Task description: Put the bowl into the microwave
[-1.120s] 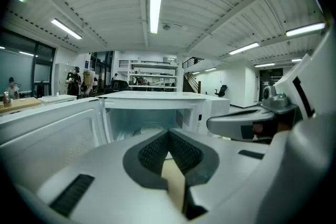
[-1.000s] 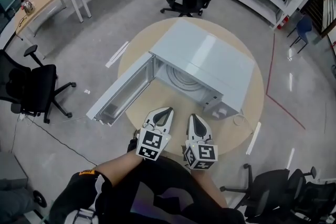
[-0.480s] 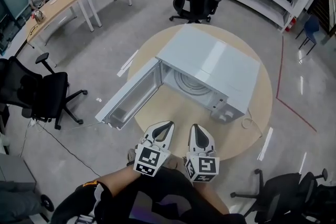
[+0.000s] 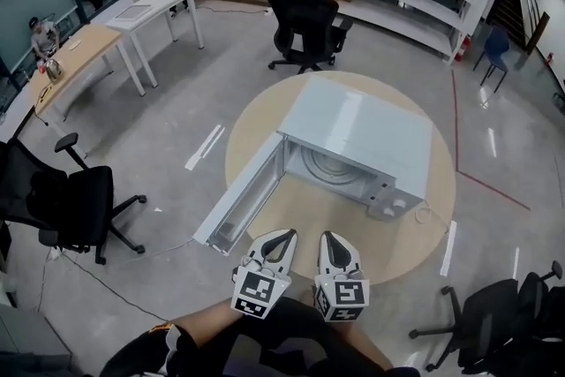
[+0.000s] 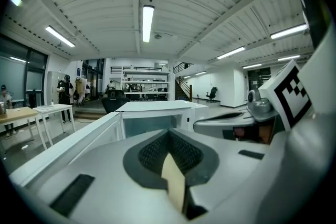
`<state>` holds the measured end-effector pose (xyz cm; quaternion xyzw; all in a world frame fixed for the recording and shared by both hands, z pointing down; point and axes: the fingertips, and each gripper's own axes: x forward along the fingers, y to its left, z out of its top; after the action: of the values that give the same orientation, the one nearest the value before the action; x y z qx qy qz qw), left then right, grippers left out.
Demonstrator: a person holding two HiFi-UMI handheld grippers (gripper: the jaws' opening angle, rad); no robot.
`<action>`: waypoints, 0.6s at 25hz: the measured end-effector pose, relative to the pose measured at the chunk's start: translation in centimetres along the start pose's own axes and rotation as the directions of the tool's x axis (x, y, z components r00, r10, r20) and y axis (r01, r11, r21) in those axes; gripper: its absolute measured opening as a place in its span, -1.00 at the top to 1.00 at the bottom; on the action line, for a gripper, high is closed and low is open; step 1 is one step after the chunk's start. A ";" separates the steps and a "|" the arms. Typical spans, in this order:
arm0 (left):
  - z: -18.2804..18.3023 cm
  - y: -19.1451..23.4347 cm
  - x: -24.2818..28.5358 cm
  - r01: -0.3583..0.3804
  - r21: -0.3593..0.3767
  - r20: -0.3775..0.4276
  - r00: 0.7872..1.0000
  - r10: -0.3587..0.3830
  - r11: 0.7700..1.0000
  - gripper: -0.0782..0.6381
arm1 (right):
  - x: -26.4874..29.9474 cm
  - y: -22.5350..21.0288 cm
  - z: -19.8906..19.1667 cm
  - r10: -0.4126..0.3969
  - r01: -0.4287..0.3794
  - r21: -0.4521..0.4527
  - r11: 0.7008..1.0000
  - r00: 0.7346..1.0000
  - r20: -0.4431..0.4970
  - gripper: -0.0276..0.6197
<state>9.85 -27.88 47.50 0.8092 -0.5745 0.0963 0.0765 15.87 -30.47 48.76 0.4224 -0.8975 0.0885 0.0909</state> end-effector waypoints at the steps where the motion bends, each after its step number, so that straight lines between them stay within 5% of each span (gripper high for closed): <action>1: -0.1 0.7 -0.7 0.006 0.001 0.000 1.000 -0.006 1.000 0.65 | 0.2 1.0 0.0 -0.006 0.006 0.002 1.000 1.000 -0.004 0.86; 15: -0.5 8.0 -9.0 0.048 0.020 0.049 0.998 -0.049 0.999 0.65 | 2.1 12.4 1.2 -0.014 0.015 -0.036 0.999 1.000 0.024 0.86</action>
<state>-0.61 -22.10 45.92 0.8257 -0.5556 0.0796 0.0570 4.89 -24.52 47.06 0.4281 -0.8969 0.0666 0.0886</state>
